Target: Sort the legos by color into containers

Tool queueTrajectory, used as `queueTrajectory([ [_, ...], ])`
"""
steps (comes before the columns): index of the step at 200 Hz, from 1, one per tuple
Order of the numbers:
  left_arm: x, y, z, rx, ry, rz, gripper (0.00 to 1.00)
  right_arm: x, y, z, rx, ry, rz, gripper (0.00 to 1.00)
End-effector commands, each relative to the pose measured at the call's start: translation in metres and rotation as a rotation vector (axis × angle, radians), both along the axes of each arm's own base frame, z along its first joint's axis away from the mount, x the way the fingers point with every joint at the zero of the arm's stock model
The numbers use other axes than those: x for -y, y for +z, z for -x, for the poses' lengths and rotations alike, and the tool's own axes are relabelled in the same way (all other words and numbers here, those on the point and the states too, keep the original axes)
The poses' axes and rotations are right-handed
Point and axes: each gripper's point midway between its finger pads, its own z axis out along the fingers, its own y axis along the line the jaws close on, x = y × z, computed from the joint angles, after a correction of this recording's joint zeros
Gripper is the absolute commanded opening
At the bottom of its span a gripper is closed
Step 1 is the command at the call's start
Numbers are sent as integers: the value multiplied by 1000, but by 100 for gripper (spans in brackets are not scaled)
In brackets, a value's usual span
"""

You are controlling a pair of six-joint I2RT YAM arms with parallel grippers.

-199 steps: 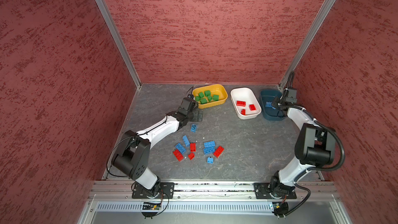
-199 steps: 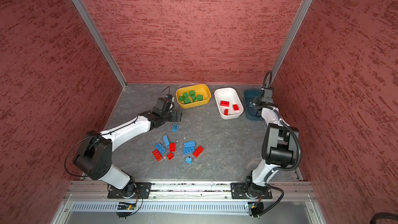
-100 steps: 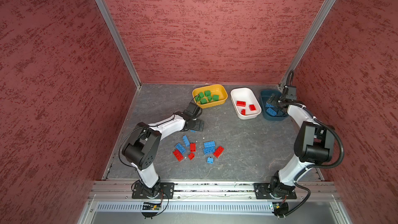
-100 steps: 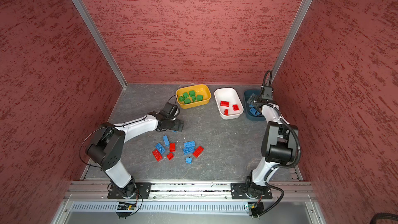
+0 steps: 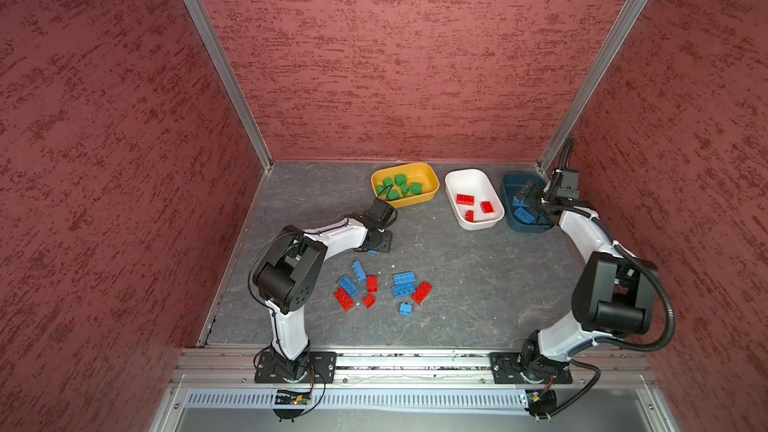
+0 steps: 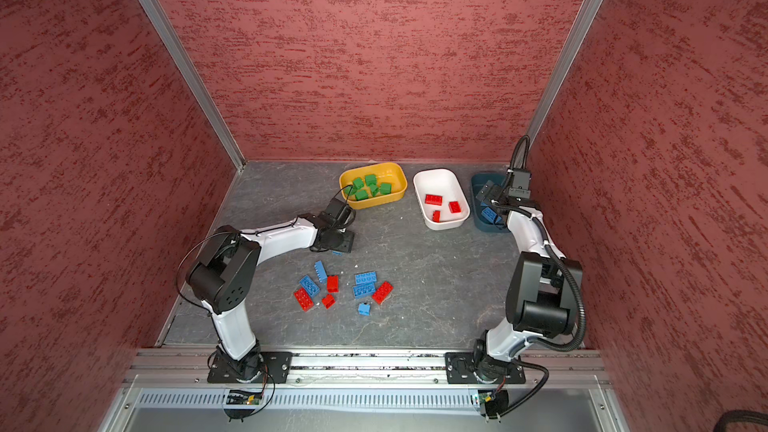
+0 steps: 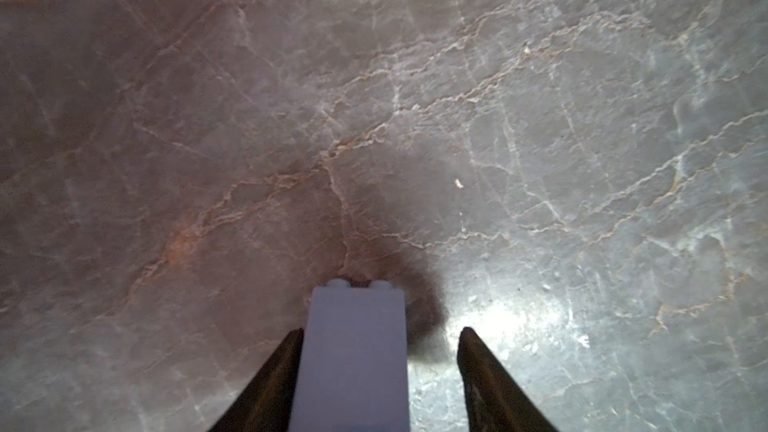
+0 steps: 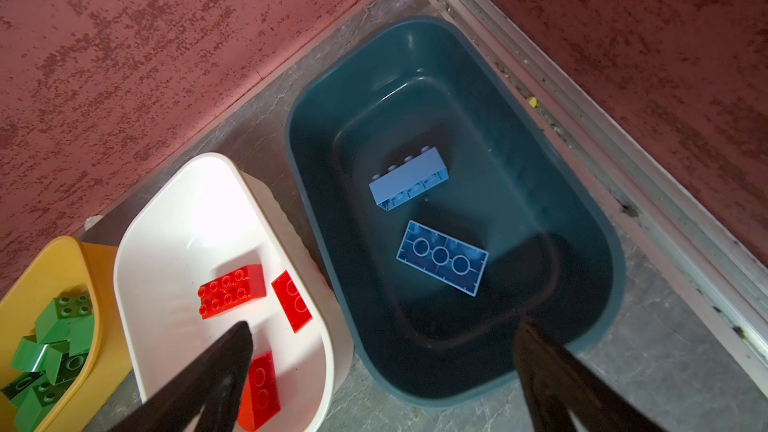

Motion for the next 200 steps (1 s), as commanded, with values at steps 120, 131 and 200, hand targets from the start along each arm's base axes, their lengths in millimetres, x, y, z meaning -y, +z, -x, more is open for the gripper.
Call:
queueTrajectory([
  [120,16,79,-27,195,144,199,26,-100,66,6,286,253,-62,99],
  [131,23,96,-32,214,180,266,26,-121,72,7,343,302,-58,99],
  [200,55,161,-45,252,281,563,25,-212,81,18,503,543,-78,99],
])
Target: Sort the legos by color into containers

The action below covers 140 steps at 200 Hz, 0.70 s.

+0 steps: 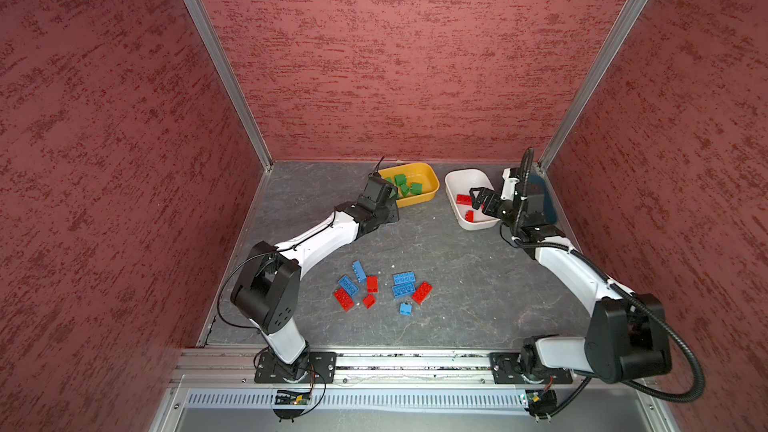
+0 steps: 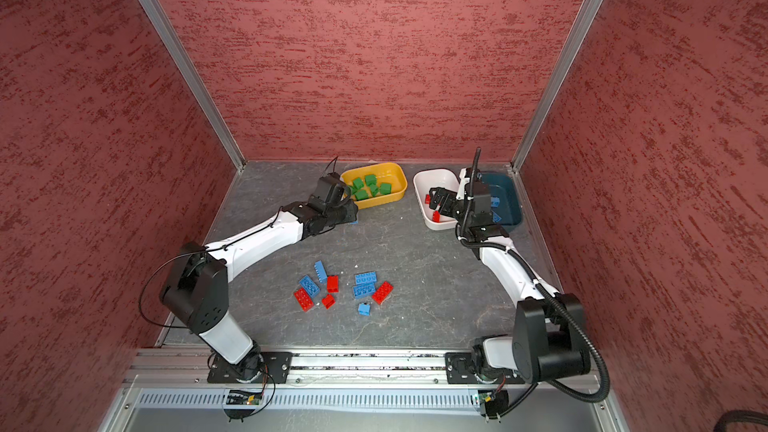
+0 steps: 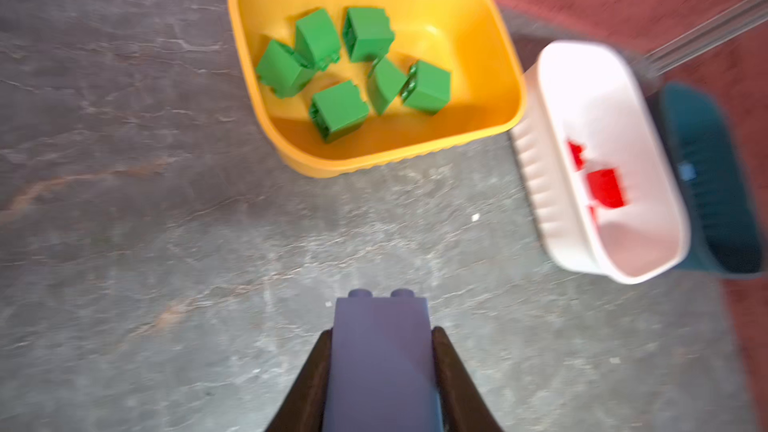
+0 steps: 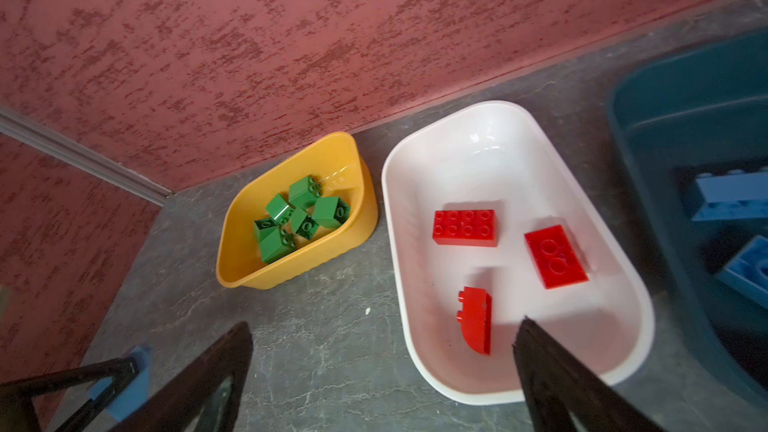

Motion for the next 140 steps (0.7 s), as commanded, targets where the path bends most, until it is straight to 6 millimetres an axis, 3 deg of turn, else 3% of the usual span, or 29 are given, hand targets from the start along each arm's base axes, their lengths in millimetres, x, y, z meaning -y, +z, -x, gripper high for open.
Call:
queueTrajectory([
  [1,15,29,0,11,23,162,25,-27,29,-4,145,84,-24,99],
  [31,26,47,1,8,23,310,26,-60,30,3,193,185,-64,99],
  [59,46,74,-2,70,-101,454,28,-88,33,2,177,267,-183,99],
  [71,45,77,-6,71,-106,474,28,-97,39,3,172,297,-249,99],
  [74,45,77,-6,68,-107,482,28,-101,32,0,150,303,-266,99],
  [91,46,83,-10,55,-114,548,28,-116,34,1,125,355,-364,99],
  [115,52,93,-11,62,-128,621,27,-121,32,-8,26,304,-486,99],
  [140,57,107,-16,87,-118,717,27,-126,46,-11,-40,281,-706,99],
])
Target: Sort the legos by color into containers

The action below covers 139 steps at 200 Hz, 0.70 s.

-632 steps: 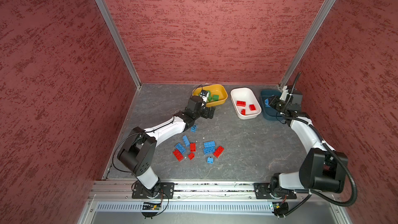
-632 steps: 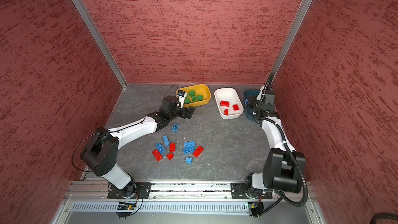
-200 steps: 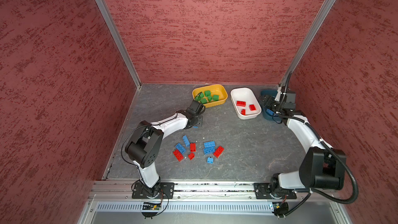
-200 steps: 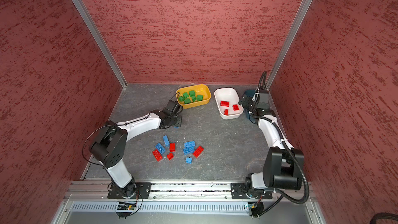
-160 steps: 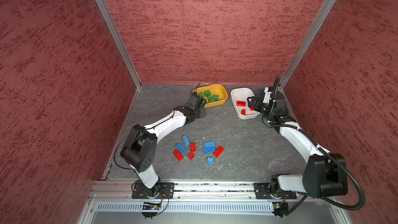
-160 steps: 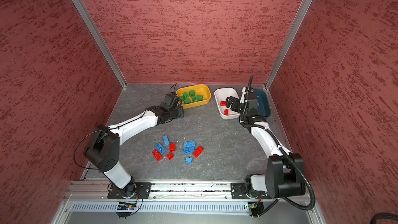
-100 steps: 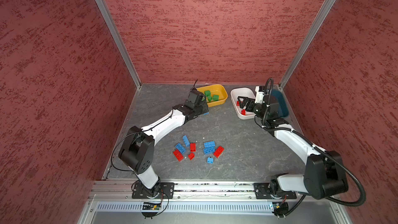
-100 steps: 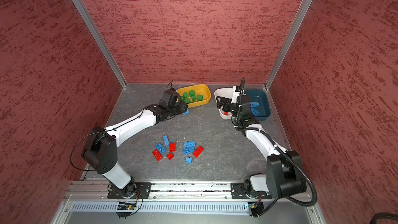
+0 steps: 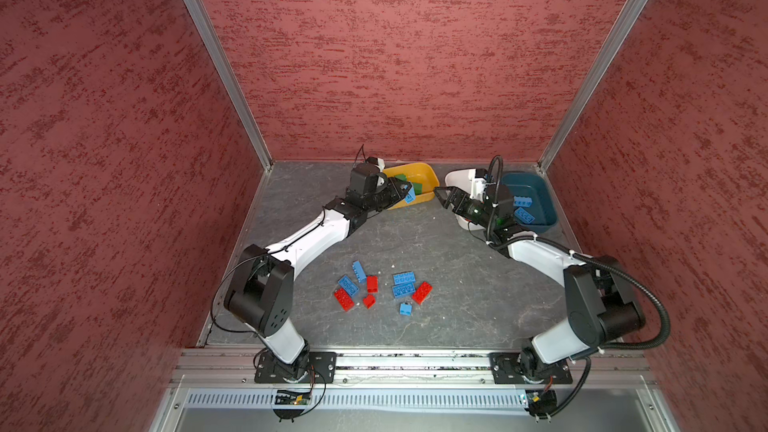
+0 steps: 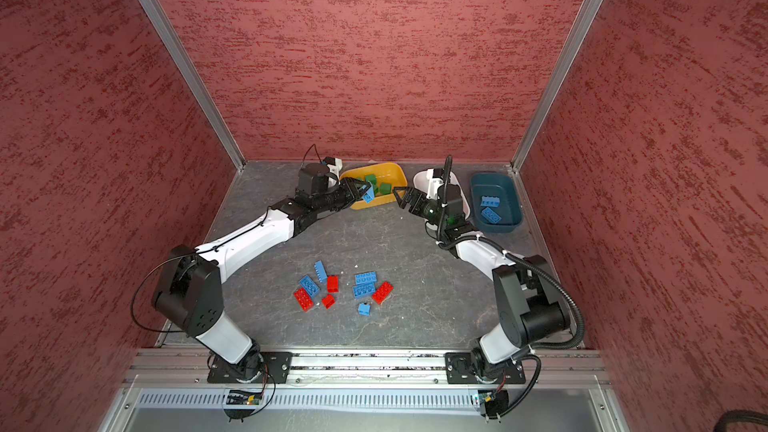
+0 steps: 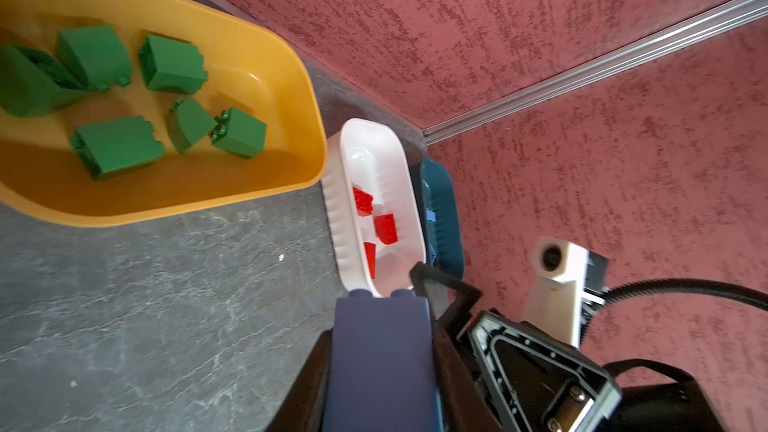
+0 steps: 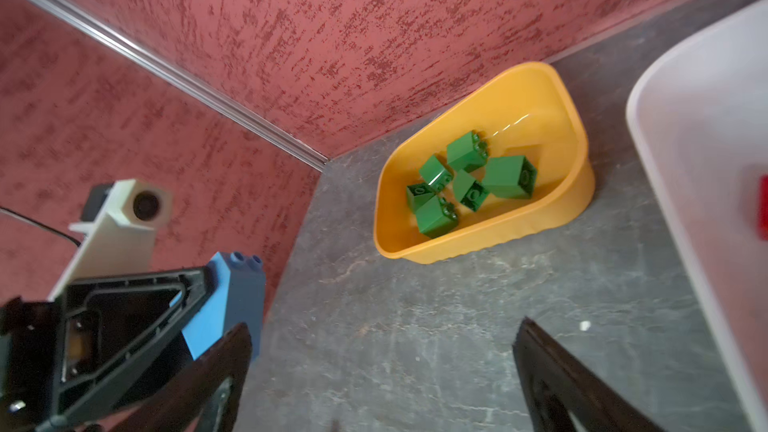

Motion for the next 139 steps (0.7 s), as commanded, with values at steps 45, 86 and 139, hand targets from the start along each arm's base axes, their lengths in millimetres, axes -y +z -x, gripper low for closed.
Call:
queueTrajectory([
  [45,23,38,-8,28,-8,271,27,-39,70,-1,-131,89,-529,96],
  [86,28,37,-16,-21,15,403,26,-63,84,7,-159,186,-674,90],
  [139,28,33,-19,-22,52,431,26,-70,96,10,-152,208,-806,72],
])
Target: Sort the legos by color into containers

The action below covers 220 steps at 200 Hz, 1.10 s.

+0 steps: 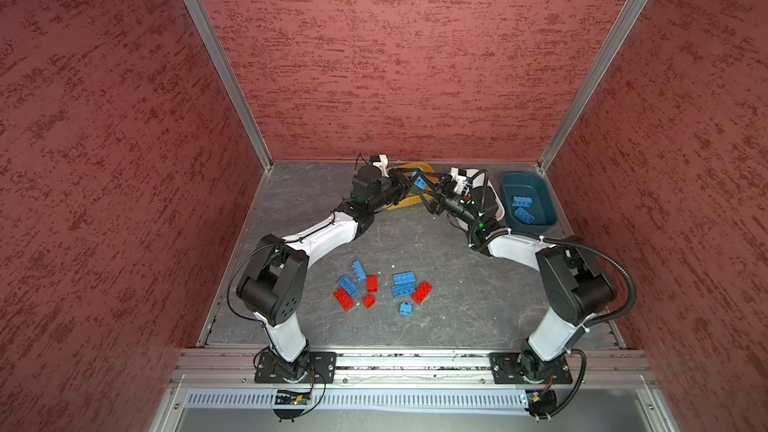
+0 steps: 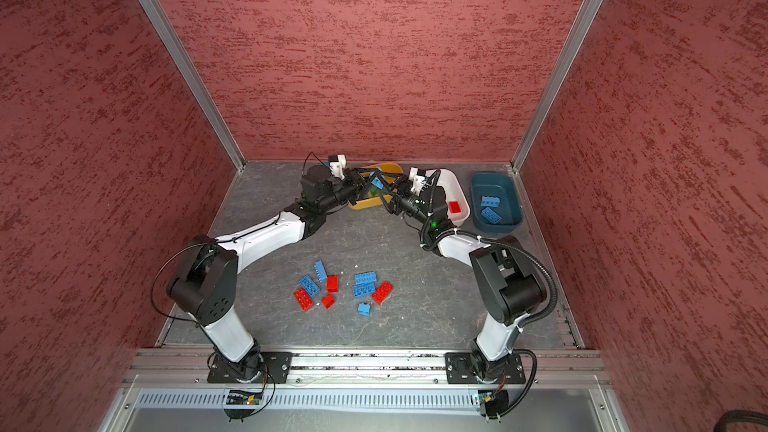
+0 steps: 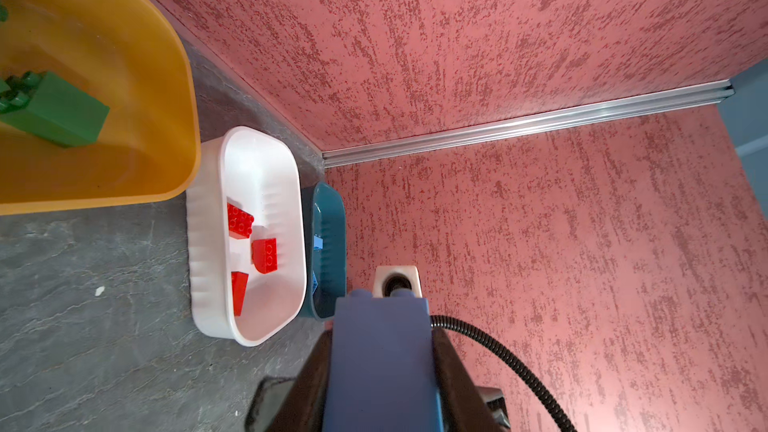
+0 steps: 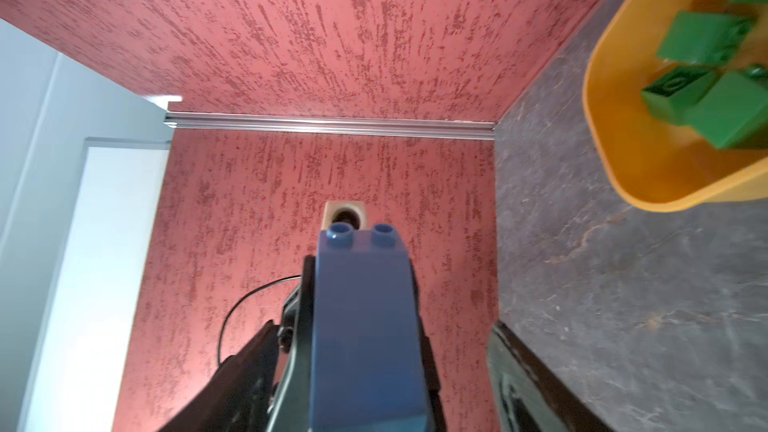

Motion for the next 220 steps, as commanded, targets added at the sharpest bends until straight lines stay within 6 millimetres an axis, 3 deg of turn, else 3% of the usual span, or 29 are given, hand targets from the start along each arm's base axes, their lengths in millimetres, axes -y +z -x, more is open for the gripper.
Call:
queueTrajectory([
  [1,1,4,-2,17,21,40,26,-1,41,5,79,15,-137,71],
  [100,10,-1,2,-2,-4,88,26,8,40,-4,90,-66,-174,28],
  [129,8,1,2,20,-38,68,41,17,33,-4,96,-97,-133,20],
  [163,-13,-5,3,43,-15,-123,86,73,3,-10,74,-249,9,17],
  [193,-37,-13,12,59,24,-319,100,141,-29,-12,38,-431,238,18],
  [206,-49,-19,17,57,47,-423,100,174,-43,-13,12,-508,360,18],
  [208,-52,-21,18,53,51,-443,99,179,-37,-11,28,-524,370,18],
  [220,-65,-29,23,46,80,-557,100,212,-42,-9,18,-600,477,19],
])
